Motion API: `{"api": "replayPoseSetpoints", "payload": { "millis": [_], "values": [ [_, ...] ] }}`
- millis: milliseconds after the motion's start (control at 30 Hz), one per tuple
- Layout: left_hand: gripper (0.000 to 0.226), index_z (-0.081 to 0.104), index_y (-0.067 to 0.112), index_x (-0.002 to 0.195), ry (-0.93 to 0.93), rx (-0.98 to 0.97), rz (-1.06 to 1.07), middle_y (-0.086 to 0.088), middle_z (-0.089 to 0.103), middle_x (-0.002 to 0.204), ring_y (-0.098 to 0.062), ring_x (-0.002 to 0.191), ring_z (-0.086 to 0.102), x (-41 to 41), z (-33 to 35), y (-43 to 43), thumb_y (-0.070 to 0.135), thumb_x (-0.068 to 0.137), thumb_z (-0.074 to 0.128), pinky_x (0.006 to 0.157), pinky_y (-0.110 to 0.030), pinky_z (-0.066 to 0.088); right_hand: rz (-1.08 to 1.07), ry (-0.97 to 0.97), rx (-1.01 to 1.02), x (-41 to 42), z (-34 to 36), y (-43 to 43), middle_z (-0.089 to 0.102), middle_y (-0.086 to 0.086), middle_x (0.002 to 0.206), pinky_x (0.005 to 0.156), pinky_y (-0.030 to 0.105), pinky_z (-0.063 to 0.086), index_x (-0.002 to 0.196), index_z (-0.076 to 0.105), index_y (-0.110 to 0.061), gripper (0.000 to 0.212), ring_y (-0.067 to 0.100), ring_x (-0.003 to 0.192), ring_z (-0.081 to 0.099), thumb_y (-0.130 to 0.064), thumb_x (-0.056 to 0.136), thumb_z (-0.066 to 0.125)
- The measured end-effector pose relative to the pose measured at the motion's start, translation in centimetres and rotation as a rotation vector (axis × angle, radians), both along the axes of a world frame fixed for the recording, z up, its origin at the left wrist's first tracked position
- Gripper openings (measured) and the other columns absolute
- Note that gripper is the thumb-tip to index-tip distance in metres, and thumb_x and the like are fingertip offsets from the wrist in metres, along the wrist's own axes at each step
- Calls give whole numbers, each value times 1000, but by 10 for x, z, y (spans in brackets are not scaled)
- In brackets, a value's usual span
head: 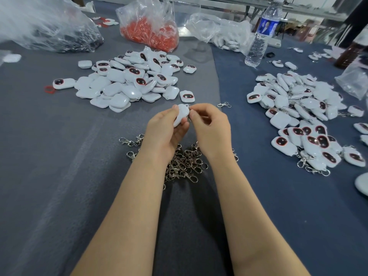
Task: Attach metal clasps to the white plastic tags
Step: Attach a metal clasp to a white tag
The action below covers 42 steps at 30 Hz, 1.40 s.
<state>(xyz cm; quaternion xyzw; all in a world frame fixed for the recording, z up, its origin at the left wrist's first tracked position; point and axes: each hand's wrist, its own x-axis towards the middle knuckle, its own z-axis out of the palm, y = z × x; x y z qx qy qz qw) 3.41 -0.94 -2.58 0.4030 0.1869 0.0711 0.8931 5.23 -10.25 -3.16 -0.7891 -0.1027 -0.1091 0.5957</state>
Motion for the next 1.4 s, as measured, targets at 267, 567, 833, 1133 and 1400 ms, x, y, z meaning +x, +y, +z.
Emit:
{"api": "replayPoseSetpoints", "payload": {
  "millis": [267,567,833,1133,1400],
  "values": [
    [17,59,-2,100,58,-347,-105,-8,60,77,-4,45,56,-1,3,5,13,95,54,42,-9,45,87,-49,62,-2,0,3,61,-16,80,66,4,41,87,60,-21,14,-10,72,55,-8,92,57],
    [17,60,3,89,56,-245,-198,-1,59,56,-3,42,50,-2,1,8,17,95,52,39,-9,41,123,-69,-2,-1,0,1,58,-14,78,66,6,41,78,50,-32,25,2,77,57,-14,95,51],
    [15,58,10,88,-77,7,-151,5,56,54,0,40,44,2,-1,8,15,97,47,39,-11,37,254,-25,39,-1,3,-3,56,-12,71,64,11,45,82,51,-24,22,-5,64,54,-8,96,48],
    [9,58,10,90,-28,47,-45,1,57,61,-2,40,43,3,-5,3,11,95,51,39,-12,37,142,69,-107,4,-1,-2,54,-8,67,55,12,39,78,50,-26,19,4,58,48,-20,97,47],
    [17,59,25,95,-153,761,111,11,55,78,4,58,48,1,-6,-3,9,91,55,59,-12,41,372,423,-14,9,4,-20,44,5,63,60,27,38,64,46,-11,37,16,60,39,-12,100,42]
  ]
}}
